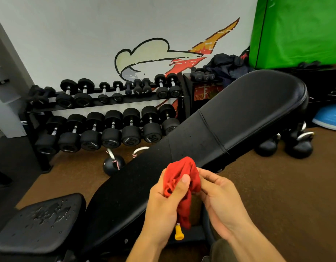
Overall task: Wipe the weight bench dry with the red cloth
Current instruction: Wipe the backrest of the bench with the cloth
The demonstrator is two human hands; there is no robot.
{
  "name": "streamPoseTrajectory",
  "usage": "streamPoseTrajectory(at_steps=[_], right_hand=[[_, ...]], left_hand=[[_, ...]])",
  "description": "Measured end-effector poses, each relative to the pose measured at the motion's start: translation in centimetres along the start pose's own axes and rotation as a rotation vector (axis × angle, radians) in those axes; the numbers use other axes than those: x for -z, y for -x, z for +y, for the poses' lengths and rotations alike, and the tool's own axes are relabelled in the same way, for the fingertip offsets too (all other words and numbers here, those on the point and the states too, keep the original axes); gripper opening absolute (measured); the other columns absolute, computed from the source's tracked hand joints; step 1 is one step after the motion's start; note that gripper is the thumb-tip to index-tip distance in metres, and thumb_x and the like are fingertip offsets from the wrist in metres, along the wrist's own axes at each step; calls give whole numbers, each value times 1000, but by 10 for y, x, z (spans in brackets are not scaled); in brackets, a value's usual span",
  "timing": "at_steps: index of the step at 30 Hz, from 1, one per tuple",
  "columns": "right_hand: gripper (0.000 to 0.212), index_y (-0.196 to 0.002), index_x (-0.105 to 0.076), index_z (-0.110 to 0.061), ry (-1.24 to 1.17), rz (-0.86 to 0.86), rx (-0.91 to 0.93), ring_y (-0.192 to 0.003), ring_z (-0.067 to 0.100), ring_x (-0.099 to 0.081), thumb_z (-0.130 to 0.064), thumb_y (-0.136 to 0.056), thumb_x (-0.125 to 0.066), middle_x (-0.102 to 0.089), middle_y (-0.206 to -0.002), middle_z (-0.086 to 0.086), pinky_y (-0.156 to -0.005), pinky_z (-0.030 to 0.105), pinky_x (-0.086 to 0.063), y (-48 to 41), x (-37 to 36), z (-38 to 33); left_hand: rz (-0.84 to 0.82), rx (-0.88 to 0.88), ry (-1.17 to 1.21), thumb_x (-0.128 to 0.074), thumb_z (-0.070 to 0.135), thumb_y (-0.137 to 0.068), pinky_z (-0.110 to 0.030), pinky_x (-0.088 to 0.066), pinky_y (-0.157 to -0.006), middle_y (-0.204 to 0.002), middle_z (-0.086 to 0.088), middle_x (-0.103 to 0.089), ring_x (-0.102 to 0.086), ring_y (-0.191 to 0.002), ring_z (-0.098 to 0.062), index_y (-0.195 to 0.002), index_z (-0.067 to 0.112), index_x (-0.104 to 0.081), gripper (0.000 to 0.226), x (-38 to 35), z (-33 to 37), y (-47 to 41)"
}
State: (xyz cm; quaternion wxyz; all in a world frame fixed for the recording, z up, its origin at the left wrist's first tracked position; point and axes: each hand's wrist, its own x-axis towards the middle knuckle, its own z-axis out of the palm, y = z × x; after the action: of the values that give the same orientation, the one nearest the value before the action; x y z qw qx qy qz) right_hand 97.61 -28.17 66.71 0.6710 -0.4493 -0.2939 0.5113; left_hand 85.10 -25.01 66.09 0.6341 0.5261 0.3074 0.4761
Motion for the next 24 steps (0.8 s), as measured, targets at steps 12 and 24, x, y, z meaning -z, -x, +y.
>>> streamPoseTrajectory(at_steps=[12,24], right_hand=[[25,-107,-81,-10,88,4,92,-112,20,-70,-14,-101,-57,-78,-112,10,-99,37,-50,-10,10,-13],[17,-105,-77,-34,1109,151,651,-83,2,-67,-25,-99,-64,-74,-93,-21,-74,20,-50,-32,45,-107]], left_hand=[[-62,-321,-426,-66,27,-100,-28,-52,-100,-125,12,-68,-65,-120,-10,-134,32,-62,34,-9,1,-20],[-41,-103,-642,-60,30,-102,-39,-58,-77,-94,7,-72,-71,-84,-16,-122,32,-67,21,-14,-11,-65]])
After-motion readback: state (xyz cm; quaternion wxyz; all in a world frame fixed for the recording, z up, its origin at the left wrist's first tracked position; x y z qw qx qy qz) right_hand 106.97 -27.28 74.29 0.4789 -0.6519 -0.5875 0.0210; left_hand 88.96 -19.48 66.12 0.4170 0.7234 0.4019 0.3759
